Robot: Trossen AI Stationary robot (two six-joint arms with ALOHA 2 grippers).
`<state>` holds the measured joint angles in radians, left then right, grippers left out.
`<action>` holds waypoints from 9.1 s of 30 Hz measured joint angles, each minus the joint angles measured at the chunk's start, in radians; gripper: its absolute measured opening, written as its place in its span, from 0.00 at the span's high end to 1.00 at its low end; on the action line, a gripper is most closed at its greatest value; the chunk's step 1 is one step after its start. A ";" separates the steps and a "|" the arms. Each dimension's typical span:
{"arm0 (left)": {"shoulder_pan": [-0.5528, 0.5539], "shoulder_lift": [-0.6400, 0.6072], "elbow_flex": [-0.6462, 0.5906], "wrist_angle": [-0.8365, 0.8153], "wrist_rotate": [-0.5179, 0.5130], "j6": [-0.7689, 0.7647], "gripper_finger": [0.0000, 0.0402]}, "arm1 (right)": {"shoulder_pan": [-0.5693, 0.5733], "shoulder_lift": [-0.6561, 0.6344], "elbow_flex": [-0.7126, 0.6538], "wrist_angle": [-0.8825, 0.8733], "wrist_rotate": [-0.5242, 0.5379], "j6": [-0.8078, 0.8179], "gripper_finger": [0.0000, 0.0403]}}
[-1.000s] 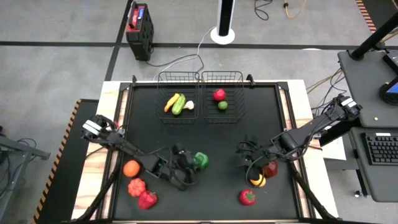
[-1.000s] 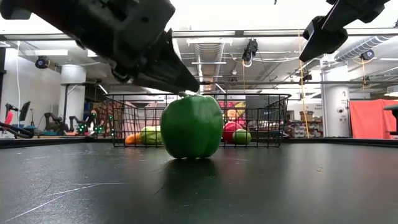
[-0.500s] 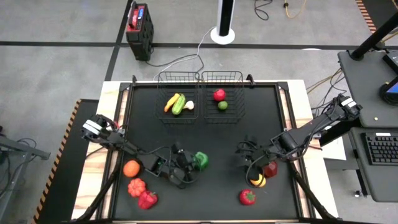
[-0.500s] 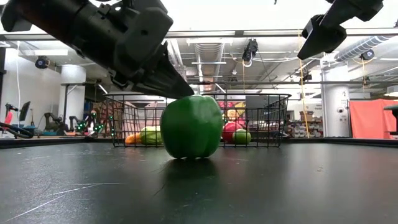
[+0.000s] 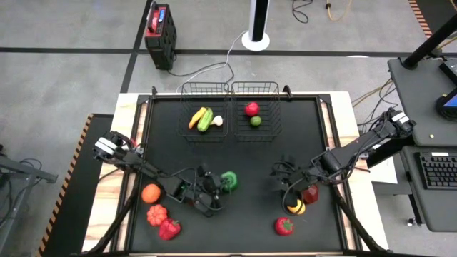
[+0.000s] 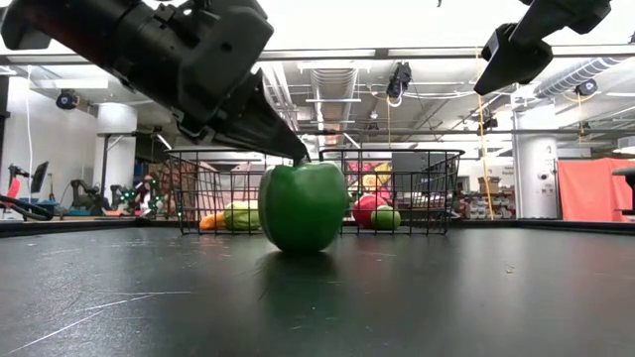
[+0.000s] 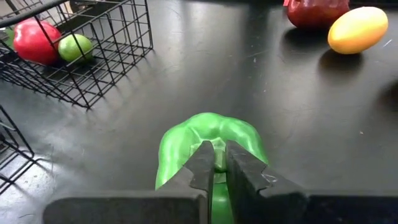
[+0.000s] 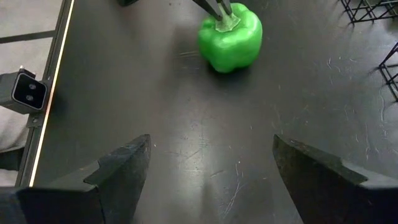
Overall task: Sort produce into baskets
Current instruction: Put the green bell pepper into the left wire basket, then put the lemon into the right wire basket
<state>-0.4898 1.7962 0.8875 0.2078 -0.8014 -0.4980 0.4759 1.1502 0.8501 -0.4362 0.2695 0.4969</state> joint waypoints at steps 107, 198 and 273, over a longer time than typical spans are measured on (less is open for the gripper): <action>1.111 -0.065 0.242 -0.297 0.628 0.384 0.84 | -0.003 0.000 0.000 0.030 0.097 -0.021 0.19; -0.110 -0.425 0.124 -0.522 -0.099 -0.092 0.83 | 0.280 0.370 0.085 -0.417 -0.214 0.296 0.19; -0.196 -0.386 0.127 -0.601 -0.263 -0.223 0.83 | -0.963 0.689 0.860 -0.766 -0.163 -0.212 0.38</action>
<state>-0.6861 1.4101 1.0145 -0.3935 -1.0649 -0.7208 -0.4872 1.8395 1.7103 -1.2020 0.1069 0.2850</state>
